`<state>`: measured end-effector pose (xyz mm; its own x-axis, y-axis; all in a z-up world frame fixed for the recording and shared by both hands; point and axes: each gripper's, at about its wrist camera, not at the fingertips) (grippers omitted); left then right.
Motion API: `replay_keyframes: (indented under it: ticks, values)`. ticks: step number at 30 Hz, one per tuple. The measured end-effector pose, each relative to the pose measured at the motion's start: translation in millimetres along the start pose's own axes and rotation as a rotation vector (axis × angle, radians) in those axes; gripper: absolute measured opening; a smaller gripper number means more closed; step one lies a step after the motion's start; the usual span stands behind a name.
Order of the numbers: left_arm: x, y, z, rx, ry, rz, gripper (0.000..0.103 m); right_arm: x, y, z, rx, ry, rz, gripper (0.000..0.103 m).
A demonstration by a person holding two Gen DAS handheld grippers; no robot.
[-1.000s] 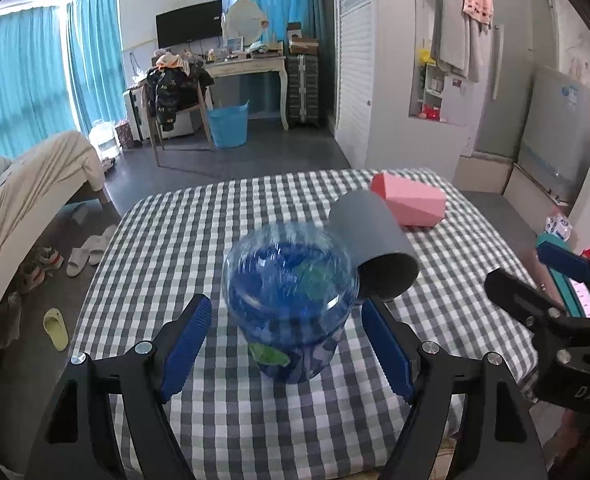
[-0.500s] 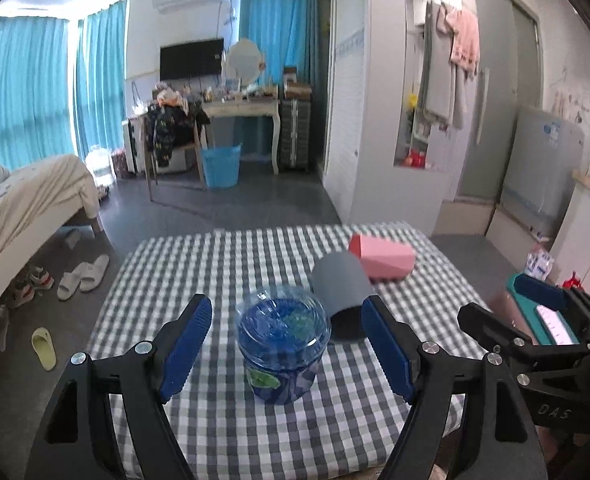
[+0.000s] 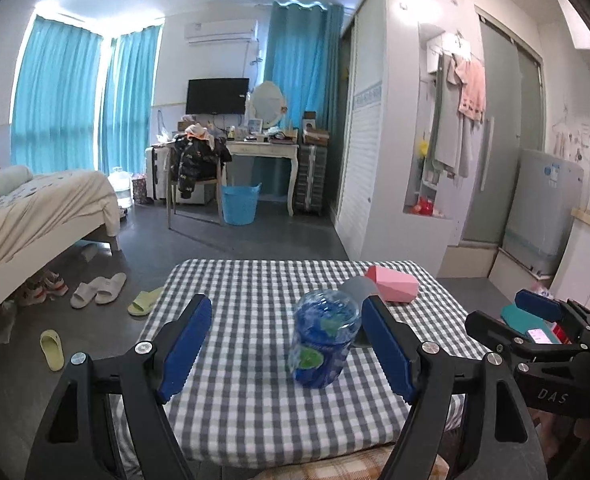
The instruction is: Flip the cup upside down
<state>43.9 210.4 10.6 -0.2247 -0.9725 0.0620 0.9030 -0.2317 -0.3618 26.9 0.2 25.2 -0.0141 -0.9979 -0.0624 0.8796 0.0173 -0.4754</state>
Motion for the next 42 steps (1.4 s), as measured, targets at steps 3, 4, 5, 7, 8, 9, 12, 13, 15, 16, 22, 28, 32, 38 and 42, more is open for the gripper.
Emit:
replay_keyframes:
  ticks: [3, 4, 5, 7, 8, 9, 12, 13, 15, 16, 22, 28, 32, 38, 42]
  values:
    - [-8.1, -5.3, -10.6, 0.002, -0.014, 0.011, 0.081, -9.9, -5.8, -8.2, 0.015, -0.004, 0.0, 0.096]
    - [-10.7, -6.3, -14.5, -0.004, -0.021, 0.022, 0.086, -12.9, -6.4, -11.8, 0.018, -0.004, 0.005, 0.096]
    - [-13.8, -7.6, -17.9, -0.009, -0.03, 0.031, 0.092, -15.4, -7.1, -15.3, 0.017, -0.004, 0.007, 0.096]
    - [-16.7, -11.9, -22.7, 0.0, -0.034, 0.037, 0.092, -20.5, -7.0, -21.7, 0.008, -0.004, 0.01, 0.096]
    - [-17.0, -13.7, -24.4, 0.009, -0.028, 0.036, 0.092, -22.8, -7.7, -25.0, 0.004, -0.005, 0.016, 0.096]
    - [-16.5, -16.5, -27.0, 0.018, -0.02, 0.037, 0.093, -23.4, -8.2, -27.2, 0.006, -0.006, 0.019, 0.096]
    - [-13.6, -20.1, -35.3, 0.024, -0.001, 0.077, 0.099, -26.4, -10.3, -38.9, 0.028, -0.009, 0.027, 0.096]
    - [-14.7, -20.2, -37.9, 0.017, -0.01, 0.085, 0.101, -26.3, -9.2, -42.9, 0.022, -0.006, 0.029, 0.096]
    - [-17.5, -20.3, -41.5, 0.011, -0.029, 0.094, 0.102, -27.5, -6.7, -47.9, 0.005, -0.002, 0.031, 0.096]
    - [-19.9, -20.2, -42.7, 0.009, -0.036, 0.1, 0.102, -27.2, -5.7, -49.3, 0.002, -0.001, 0.028, 0.097]
    - [-27.3, -19.7, -49.1, -0.005, -0.053, 0.111, 0.102, -24.9, -5.2, -49.7, 0.017, 0.01, 0.013, 0.103]
    - [-26.5, -19.4, -51.0, -0.012, -0.048, 0.106, 0.102, -25.7, -2.1, -50.8, 0.015, 0.012, 0.009, 0.103]
    - [-25.5, -17.8, -53.0, -0.02, -0.046, 0.112, 0.102, -25.3, -0.2, -50.8, 0.014, 0.015, 0.011, 0.103]
    - [-26.9, -18.1, -52.1, -0.02, -0.049, 0.113, 0.102, -27.3, 0.2, -51.1, 0.013, 0.009, 0.011, 0.103]
    - [-26.3, -19.4, -51.4, -0.02, -0.045, 0.104, 0.102, -27.5, -0.2, -51.0, 0.011, 0.01, 0.011, 0.103]
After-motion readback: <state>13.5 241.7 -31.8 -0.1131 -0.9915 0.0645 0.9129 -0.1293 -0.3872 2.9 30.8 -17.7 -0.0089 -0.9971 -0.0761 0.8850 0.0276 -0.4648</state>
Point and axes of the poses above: each gripper's, at about its wrist camera, not at the fingertips, and y roughly the way its jaws point, x to its right, z to its top, and after that the axes turned 4 degrees about y, right-handed
